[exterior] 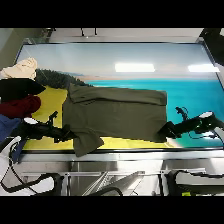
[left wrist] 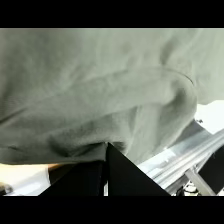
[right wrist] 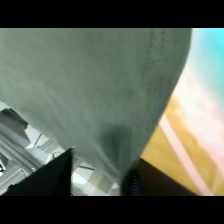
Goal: Fold the shirts.
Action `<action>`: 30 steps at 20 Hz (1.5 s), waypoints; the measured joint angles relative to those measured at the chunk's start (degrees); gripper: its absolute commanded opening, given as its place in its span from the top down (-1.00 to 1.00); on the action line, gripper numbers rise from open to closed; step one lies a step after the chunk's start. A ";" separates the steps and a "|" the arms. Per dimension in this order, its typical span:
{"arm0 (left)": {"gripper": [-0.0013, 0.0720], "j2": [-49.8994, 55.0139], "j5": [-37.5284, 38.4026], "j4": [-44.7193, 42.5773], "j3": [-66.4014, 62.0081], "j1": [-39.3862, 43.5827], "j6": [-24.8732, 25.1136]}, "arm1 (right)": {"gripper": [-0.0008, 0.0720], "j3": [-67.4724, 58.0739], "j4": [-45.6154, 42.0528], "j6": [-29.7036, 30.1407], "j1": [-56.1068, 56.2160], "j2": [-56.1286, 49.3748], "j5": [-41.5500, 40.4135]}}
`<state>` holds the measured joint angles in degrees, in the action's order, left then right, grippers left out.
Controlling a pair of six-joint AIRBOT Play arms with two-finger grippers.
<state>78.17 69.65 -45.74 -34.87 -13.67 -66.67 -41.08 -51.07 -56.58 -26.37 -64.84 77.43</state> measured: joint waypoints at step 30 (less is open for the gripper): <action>0.94 10.32 3.52 -2.27 -45.99 10.03 -7.30 | 0.91 -27.12 9.92 -7.19 -0.55 -10.03 -7.23</action>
<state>88.49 73.17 -48.01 -80.86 -3.64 -73.97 -68.20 -41.15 -63.77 -26.92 -74.87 70.19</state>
